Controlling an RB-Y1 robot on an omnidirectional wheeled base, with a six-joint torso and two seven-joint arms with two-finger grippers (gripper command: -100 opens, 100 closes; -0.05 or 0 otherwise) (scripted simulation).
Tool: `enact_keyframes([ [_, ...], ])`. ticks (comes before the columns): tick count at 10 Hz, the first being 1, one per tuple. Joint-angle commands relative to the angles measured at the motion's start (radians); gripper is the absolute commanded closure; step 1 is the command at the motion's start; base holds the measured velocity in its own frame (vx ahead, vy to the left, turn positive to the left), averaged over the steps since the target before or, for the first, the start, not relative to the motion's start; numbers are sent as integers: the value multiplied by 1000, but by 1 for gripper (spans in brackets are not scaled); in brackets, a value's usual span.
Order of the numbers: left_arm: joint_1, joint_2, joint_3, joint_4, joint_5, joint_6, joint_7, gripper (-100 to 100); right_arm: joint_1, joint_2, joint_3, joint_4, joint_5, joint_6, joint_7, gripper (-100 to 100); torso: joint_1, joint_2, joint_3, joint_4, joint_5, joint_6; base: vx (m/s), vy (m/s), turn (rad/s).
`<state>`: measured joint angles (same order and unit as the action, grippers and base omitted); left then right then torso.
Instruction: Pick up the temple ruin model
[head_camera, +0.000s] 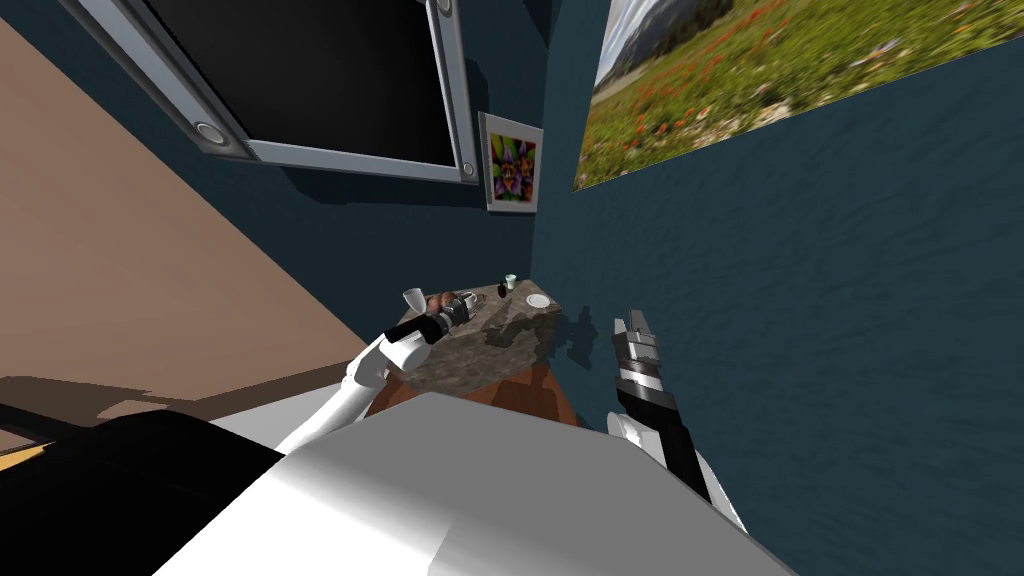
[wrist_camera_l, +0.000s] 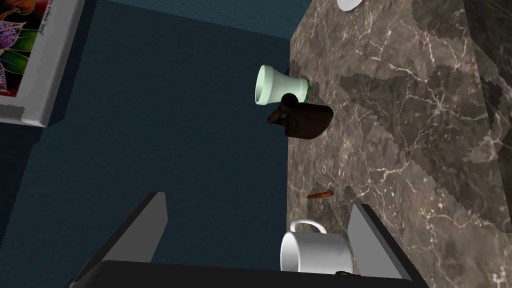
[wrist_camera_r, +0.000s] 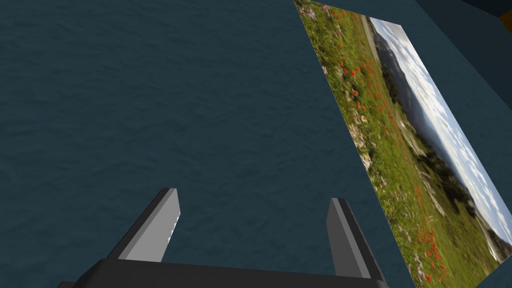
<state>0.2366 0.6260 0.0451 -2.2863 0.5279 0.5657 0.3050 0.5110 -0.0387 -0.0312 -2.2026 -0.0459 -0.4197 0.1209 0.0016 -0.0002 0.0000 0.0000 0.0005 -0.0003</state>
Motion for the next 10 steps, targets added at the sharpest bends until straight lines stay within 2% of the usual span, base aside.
enact_keyframes([
  [1,-26,28,8,5,24,50,37,-100,0,0,0,0,0,0,0,0,0,0,0,0,0,0,-3,31,-53],
  [3,-26,28,8,5,24,88,37,-100,0,0,0,0,0,0,0,0,1,0,0,0,0,0,0,23,-19],
  [4,-49,50,14,10,44,128,69,-100,0,0,0,0,0,0,0,0,0,0,0,0,0,0,-1,24,-55],
  [5,-49,50,14,10,44,151,69,-100,0,0,0,0,0,0,0,0,0,0,0,0,0,0,1,28,-39],
  [6,-72,70,20,17,62,180,102,-100,0,0,0,0,0,0,0,0,0,0,0,0,0,0,13,41,-53],
  [7,-72,70,20,17,62,208,102,-100,0,0,0,0,0,0,0,0,1,-1,-1,0,0,0,12,36,-42],
  [8,-95,88,26,24,79,236,135,-100,0,0,0,0,0,0,0,0,1,-1,-1,0,0,0,14,40,-63],
  [10,-95,88,26,24,79,273,135,-100,0,0,0,0,0,0,0,0,1,-1,-1,0,0,0,8,25,-16],
])
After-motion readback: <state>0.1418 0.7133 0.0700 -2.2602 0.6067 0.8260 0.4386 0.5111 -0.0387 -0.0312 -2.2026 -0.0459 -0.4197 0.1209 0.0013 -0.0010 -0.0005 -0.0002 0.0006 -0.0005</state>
